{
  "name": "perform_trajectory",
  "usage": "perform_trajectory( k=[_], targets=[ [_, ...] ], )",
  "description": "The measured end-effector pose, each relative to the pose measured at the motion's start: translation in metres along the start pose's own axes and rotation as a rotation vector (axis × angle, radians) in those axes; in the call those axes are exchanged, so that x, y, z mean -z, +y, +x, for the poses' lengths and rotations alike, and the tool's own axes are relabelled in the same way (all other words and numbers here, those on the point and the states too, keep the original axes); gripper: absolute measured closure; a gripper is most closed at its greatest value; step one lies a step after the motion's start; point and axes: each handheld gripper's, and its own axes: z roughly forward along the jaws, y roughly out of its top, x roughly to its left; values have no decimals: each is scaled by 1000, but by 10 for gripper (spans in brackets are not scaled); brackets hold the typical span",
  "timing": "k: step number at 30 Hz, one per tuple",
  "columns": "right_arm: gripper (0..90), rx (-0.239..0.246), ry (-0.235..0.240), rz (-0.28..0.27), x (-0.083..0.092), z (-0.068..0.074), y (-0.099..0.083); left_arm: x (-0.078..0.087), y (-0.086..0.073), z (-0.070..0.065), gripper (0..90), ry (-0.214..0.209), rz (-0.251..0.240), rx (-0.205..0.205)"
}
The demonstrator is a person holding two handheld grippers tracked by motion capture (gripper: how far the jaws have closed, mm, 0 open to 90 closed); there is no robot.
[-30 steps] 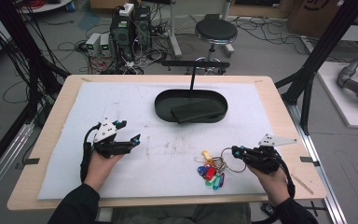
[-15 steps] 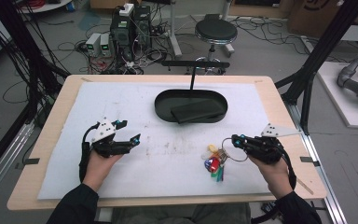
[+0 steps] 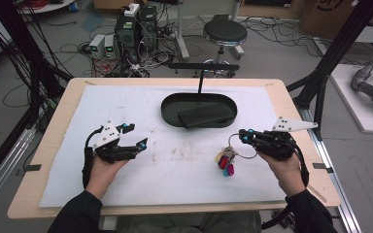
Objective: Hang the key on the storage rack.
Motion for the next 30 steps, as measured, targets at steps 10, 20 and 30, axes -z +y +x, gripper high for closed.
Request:
perform_trajectory(
  k=[10, 20, 30],
  targets=[
    [873, 16, 29, -32, -10, 2, 14, -2, 5, -4, 291, -39, -20, 9],
    [873, 42, 66, -45, -22, 8, 21, -10, 12, -15, 288, -120, -32, 22],
    [873, 70, 113, -60, -30, 16, 27, -23, 25, -29, 311, -264, -84, 47]
  ],
)
